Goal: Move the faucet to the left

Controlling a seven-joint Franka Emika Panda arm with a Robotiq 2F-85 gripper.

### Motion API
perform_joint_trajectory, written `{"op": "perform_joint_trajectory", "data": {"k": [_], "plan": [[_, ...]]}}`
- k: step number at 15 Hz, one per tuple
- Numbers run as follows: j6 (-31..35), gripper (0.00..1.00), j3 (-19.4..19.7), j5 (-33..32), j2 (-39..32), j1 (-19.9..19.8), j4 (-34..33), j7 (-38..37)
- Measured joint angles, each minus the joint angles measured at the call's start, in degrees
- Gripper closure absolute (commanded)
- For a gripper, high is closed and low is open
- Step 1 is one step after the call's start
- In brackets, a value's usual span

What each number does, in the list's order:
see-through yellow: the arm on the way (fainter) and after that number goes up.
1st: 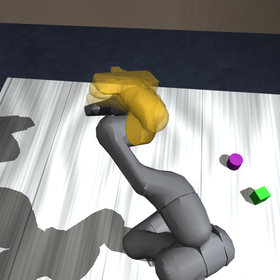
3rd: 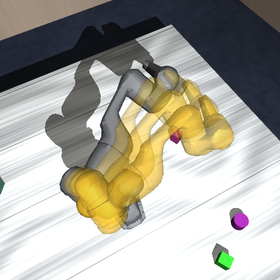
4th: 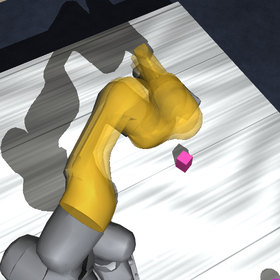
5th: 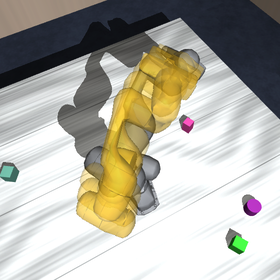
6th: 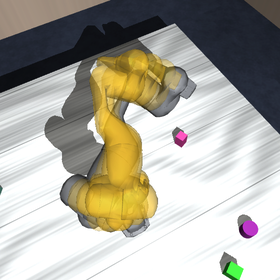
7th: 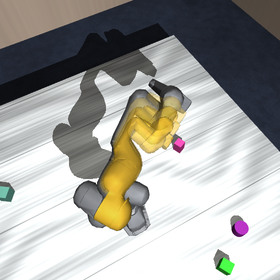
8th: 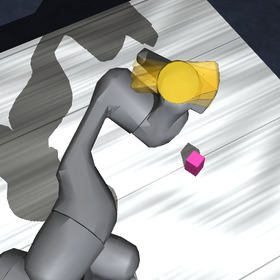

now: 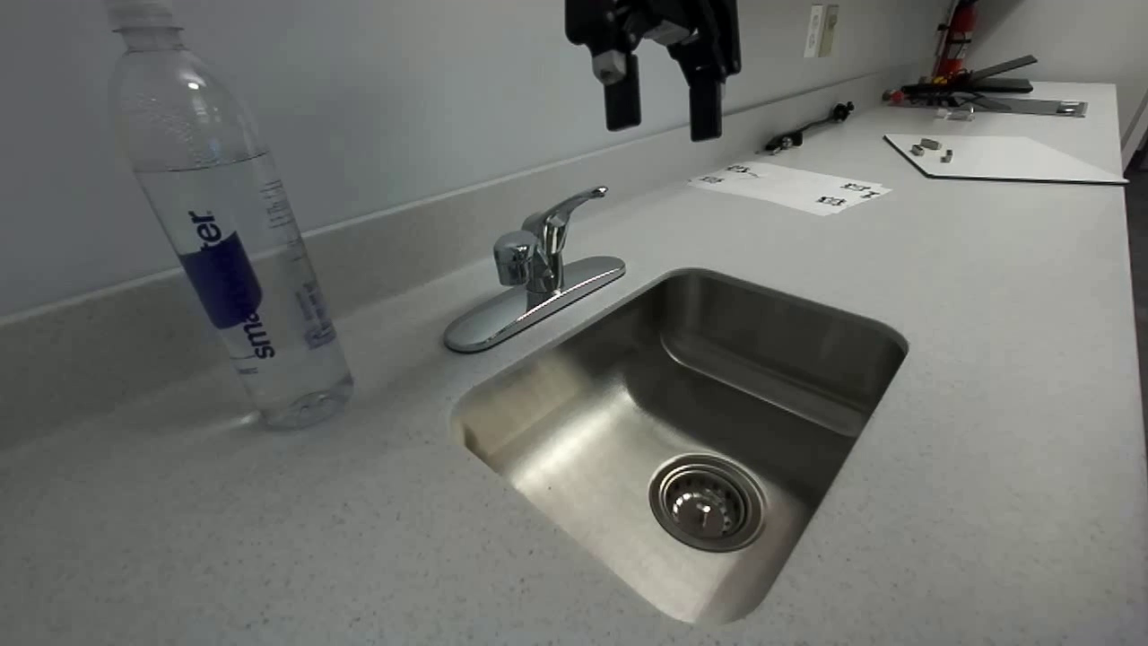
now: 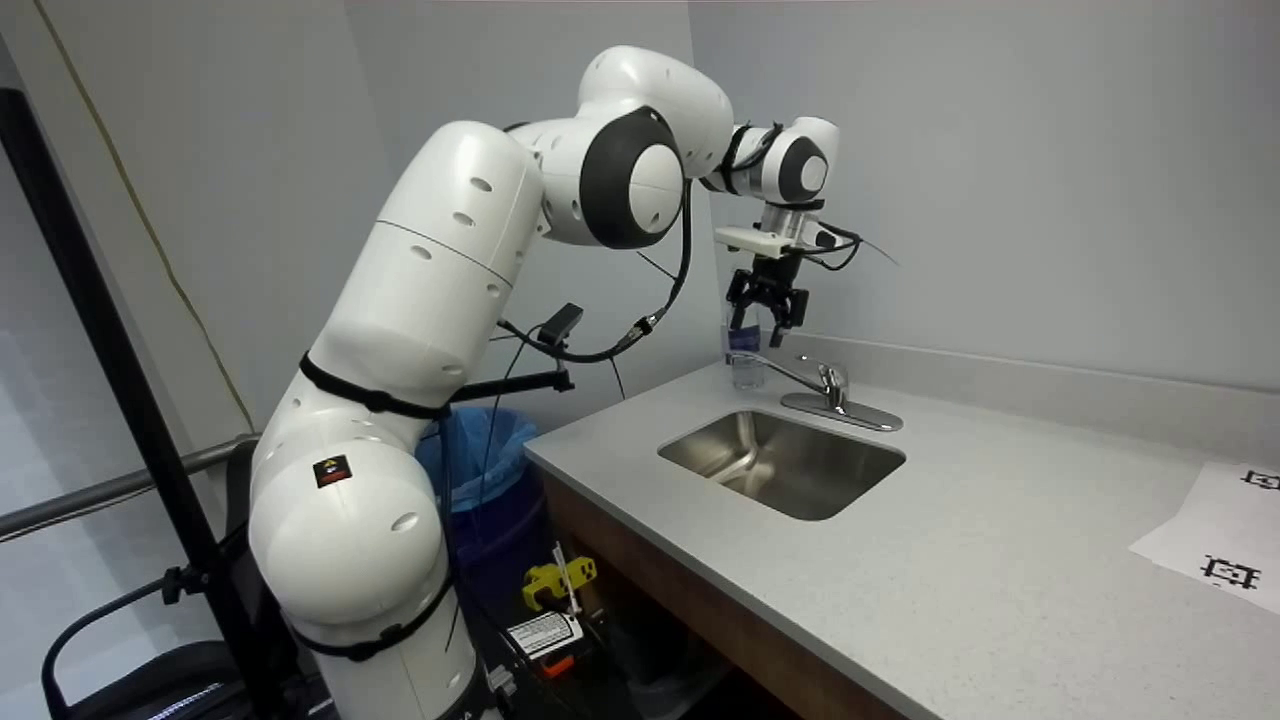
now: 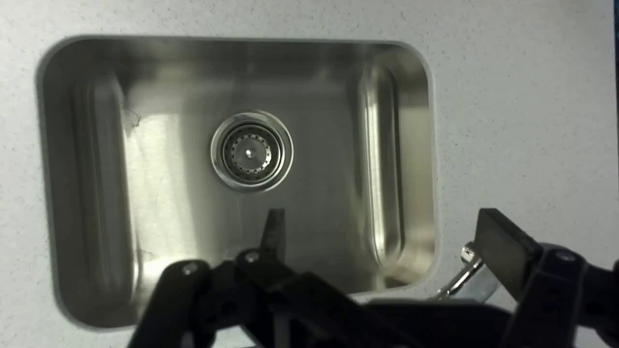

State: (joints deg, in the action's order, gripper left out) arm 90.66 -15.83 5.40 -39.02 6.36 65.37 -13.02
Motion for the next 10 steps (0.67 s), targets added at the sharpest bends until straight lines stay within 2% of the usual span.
{"op": "perform_joint_trajectory", "data": {"k": [5,10], "plan": [[1.3,0.00,1.0,-1.6,7.9,-0.7,11.7,2.4],[10.3,0.00,4.5,-2.0,18.0,0.0,24.9,6.4]]}}
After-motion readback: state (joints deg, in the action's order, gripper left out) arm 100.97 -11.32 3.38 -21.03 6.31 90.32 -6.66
